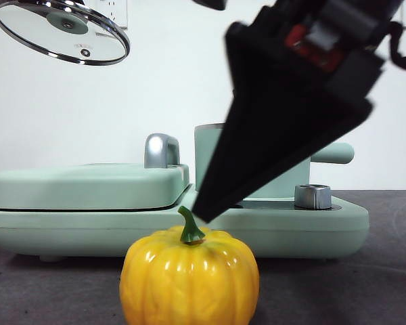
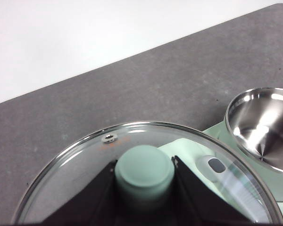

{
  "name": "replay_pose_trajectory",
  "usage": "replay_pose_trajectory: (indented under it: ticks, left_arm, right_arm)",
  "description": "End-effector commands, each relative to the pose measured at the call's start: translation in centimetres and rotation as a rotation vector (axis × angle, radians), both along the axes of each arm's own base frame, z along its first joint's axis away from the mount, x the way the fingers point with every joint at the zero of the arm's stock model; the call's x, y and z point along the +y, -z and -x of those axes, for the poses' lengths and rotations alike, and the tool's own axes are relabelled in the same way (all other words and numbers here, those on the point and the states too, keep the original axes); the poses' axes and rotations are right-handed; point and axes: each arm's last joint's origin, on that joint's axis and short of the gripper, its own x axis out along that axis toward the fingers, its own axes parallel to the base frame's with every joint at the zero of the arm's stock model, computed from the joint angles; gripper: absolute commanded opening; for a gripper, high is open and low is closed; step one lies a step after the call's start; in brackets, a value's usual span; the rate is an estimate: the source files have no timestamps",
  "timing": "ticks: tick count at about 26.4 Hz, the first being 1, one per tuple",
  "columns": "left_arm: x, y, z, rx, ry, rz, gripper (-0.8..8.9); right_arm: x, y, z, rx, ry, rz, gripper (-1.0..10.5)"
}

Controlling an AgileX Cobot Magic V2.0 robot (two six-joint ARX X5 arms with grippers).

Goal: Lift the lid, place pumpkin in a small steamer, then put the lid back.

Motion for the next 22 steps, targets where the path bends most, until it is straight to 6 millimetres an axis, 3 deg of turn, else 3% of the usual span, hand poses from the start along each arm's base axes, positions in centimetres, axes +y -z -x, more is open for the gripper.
replay_pose_trajectory:
  ticks: [1, 16, 20, 22]
  left_arm:
    - [0.0, -1.1, 0.2, -0.064, 0.008, 0.011, 0.11]
    - [0.0, -1.1, 0.1, -0.068, 0.008, 0.012, 0.11]
    - [0.0, -1.1, 0.1, -0.068, 0.008, 0.012, 0.11]
    - [0.0, -1.1, 0.1, -0.068, 0.008, 0.012, 0.11]
  right_arm:
    - [0.9, 0.2, -0.3, 0.007, -0.002, -0.01, 4.8]
    - [2.0, 3.1, -0.9, 0.108, -0.005, 0.062, 4.9]
    - [2.1, 3.2, -0.8, 0.13, 0.021, 0.063, 3.6]
    - [2.1, 3.1, -0.8, 0.165, 0.03, 0.045, 3.6]
